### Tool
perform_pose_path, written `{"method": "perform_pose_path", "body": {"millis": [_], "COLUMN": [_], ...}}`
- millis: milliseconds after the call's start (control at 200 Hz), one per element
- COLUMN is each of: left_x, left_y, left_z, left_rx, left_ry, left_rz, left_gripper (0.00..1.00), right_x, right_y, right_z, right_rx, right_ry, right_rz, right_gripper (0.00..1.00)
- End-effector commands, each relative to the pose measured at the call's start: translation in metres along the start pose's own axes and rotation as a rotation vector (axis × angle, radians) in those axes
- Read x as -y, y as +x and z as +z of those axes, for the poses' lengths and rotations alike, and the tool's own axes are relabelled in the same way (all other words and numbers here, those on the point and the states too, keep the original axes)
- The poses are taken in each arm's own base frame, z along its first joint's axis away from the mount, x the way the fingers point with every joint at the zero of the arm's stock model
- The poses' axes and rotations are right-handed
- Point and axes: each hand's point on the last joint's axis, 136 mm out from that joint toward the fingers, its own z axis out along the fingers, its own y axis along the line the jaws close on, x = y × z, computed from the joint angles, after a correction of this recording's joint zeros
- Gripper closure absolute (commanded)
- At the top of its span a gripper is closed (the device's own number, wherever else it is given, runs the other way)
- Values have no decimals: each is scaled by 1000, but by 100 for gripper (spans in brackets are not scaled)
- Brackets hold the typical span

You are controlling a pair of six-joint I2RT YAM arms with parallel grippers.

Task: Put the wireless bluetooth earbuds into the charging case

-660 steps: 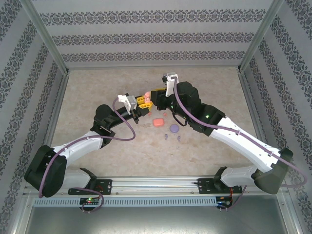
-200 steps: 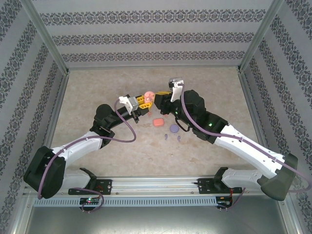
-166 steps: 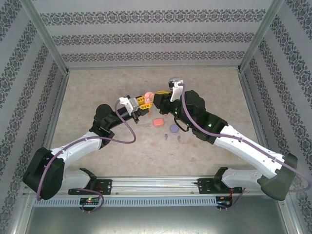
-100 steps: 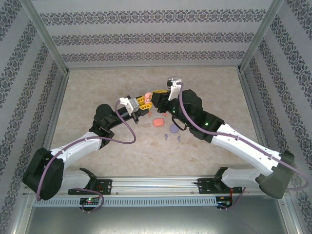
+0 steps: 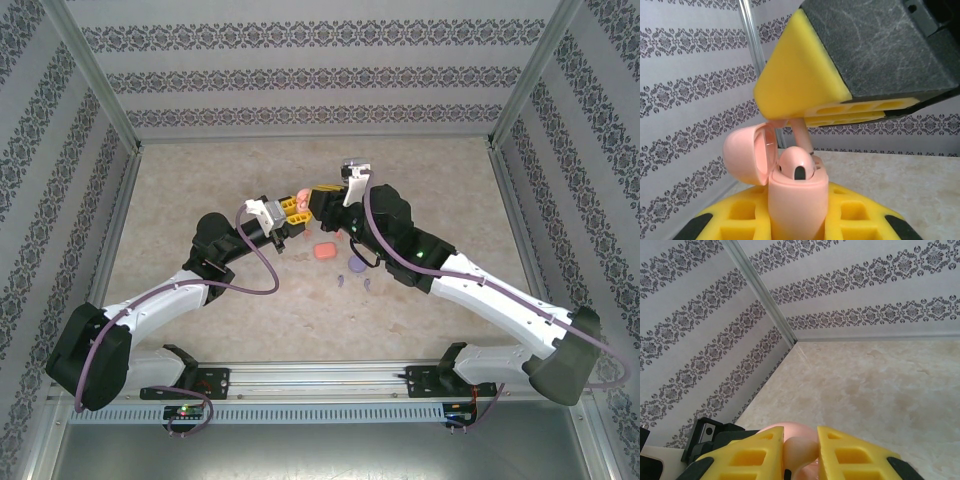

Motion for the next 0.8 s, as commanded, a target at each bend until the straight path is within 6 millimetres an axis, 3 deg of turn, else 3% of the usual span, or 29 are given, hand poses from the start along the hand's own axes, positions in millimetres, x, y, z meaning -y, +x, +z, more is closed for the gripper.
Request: {"method": "perform_pose_path", "body": {"millis": [0,305,525,799], "left_x": [0,-1,-1,-2], "left_y": [-34,-38,-36,-40], "left_z": [3,3,3,3], "left_rx": [88,100,98,112], "left_ry": [9,5,3,-1], "left_rz": [46,41,35,34], "left_gripper": [100,100,100,100], "right_x": [1,10,5,10], "right_y": [10,20,9,32], "right_z": [-1,0,-4,7], "right_rx": [-15,-23,1,-64], "right_ry": [1,25,9,18], "right_rz": [8,-11,-23,-38], "right_gripper": [78,78,78,79]}}
